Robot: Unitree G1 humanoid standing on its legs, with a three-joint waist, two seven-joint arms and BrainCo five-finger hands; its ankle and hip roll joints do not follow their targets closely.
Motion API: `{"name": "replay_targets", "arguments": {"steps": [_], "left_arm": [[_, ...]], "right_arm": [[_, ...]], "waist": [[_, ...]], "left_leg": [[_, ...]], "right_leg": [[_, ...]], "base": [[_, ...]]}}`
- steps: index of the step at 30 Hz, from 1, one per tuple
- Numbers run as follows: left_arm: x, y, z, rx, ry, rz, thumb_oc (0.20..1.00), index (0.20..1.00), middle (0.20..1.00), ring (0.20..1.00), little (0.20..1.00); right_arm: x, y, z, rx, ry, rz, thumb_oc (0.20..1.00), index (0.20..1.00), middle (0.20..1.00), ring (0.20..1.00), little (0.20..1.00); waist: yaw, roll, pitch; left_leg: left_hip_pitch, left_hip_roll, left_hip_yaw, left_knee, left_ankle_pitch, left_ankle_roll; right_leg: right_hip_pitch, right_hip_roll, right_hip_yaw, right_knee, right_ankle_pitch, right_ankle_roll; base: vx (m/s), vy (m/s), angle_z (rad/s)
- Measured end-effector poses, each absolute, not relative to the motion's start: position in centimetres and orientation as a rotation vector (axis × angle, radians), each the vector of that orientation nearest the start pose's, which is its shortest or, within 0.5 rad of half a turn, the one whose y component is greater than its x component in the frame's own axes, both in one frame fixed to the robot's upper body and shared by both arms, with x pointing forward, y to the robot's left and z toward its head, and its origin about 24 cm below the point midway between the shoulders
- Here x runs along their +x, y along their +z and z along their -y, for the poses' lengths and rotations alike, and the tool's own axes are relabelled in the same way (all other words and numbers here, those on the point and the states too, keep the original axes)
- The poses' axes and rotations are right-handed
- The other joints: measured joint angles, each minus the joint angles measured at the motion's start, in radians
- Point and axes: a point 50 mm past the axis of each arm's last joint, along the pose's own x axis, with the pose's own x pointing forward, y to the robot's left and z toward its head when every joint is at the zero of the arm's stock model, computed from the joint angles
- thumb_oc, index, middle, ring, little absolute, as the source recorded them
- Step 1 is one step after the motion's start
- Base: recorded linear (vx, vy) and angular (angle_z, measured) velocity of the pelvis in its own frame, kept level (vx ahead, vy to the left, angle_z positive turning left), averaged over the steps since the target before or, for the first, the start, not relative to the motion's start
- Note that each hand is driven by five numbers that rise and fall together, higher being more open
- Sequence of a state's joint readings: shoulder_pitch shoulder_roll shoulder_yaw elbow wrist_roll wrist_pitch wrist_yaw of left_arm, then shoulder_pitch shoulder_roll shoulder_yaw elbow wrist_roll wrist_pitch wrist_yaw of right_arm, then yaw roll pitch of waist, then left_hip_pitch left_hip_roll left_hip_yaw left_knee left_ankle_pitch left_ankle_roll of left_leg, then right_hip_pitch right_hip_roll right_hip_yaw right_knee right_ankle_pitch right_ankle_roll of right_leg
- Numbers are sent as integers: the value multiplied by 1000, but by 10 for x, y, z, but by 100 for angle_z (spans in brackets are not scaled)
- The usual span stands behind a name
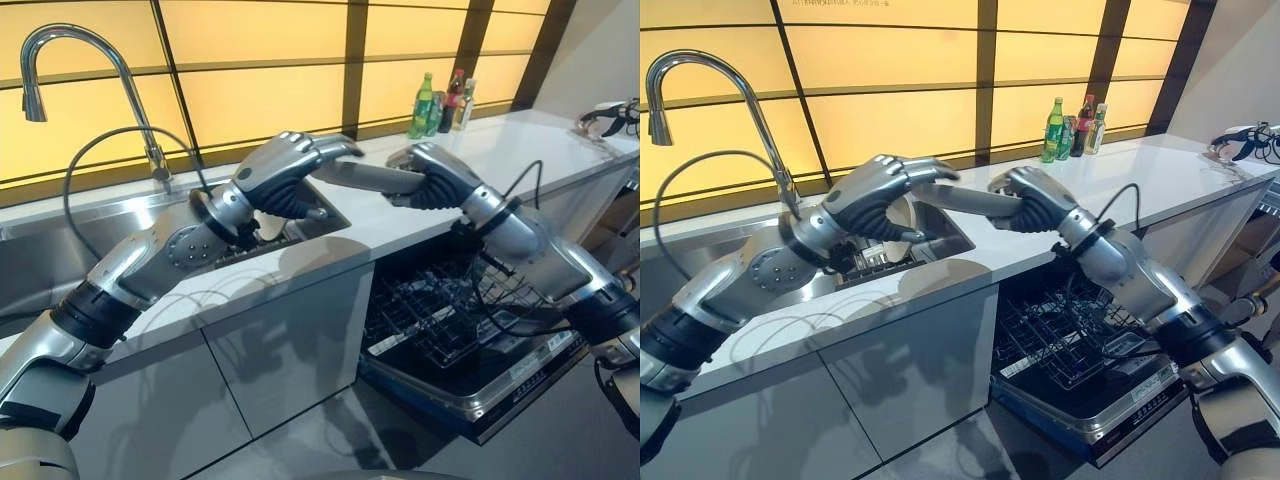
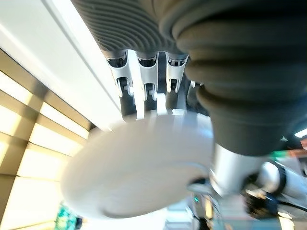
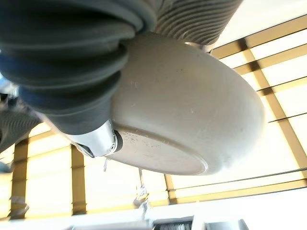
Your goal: Pick up plates and place into dishwasher.
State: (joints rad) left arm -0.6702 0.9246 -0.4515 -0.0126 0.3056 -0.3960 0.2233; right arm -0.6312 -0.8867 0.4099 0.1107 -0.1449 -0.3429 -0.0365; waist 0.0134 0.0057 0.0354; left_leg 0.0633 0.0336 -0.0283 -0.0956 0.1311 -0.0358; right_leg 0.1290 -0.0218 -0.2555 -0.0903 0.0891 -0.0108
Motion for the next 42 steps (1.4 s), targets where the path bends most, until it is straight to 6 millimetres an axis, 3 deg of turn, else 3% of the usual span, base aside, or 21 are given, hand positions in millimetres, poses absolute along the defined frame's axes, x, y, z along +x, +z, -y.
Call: {"name": "replay_targets", "arguments": {"steps": [7, 11, 15, 19, 26, 33, 38, 42], "left_arm": [[319, 219, -243, 1276, 168, 778, 1000, 1000, 1000, 1000, 1000], [311, 217, -283, 1273, 394, 719, 1000, 1000, 1000, 1000, 1000], [301, 202, -310, 1297, 513, 613, 1000, 1000, 1000, 1000, 1000], [295, 186, -325, 1355, 535, 519, 1000, 1000, 1000, 1000, 1000], [295, 176, -335, 1383, 542, 441, 1000, 1000, 1000, 1000, 1000], [308, 164, -320, 1471, 424, 410, 1000, 1000, 1000, 1000, 1000], [327, 180, -306, 1506, 403, 456, 1000, 1000, 1000, 1000, 1000], [346, 210, -290, 1564, 418, 555, 1000, 1000, 1000, 1000, 1000]], "right_arm": [[306, 184, 237, -1132, 255, 467, 200, 200, 200, 200, 200], [297, 175, 255, -1093, 233, 399, 200, 200, 200, 200, 200], [284, 159, 275, -1005, 227, 294, 200, 200, 200, 200, 200], [276, 138, 288, -908, 247, 166, 200, 200, 200, 200, 200], [271, 93, 314, -838, 226, -127, 200, 200, 200, 200, 200], [289, 62, 296, -775, 275, -255, 200, 200, 200, 200, 200], [319, 63, 278, -714, 237, -255, 200, 200, 200, 200, 200], [348, 84, 277, -734, 189, -265, 200, 200, 200, 200, 200]], "waist": [[-4, 1, 3], [-30, -4, 23], [-46, -1, 40], [-55, 2, 54], [-54, 5, 58], [-50, 3, 68], [-36, 18, 83], [-20, 45, 98]], "left_leg": [[-4, 4, 23, 0, 0, 0], [-1, 2, 31, 0, -3, -1], [13, 3, 46, 0, -8, -1], [13, 4, 54, 0, -9, -1], [14, 5, 56, 0, -9, -2], [14, 4, 55, 0, -8, -2], [1, 3, 53, 0, -8, -2], [-67, 1, 45, 1, 20, -2]], "right_leg": [[-12, 3, 27, -1, 0, 0], [-15, 2, 42, -1, 1, 2], [-11, 2, 53, -1, 2, 3], [-11, 3, 59, -2, 3, 4], [-11, 3, 60, -5, 3, 5], [-10, 3, 59, -5, 5, 7], [-21, 1, 57, -5, 6, 8], [-93, 0, 49, 0, 27, 1]], "base": [[5, 1, -6], [21, 10, -7], [7, 3, -10], [1, -2, -6], [1, -2, -1], [9, 4, 0], [-35, 40, 1], [-223, 59, 5]]}}
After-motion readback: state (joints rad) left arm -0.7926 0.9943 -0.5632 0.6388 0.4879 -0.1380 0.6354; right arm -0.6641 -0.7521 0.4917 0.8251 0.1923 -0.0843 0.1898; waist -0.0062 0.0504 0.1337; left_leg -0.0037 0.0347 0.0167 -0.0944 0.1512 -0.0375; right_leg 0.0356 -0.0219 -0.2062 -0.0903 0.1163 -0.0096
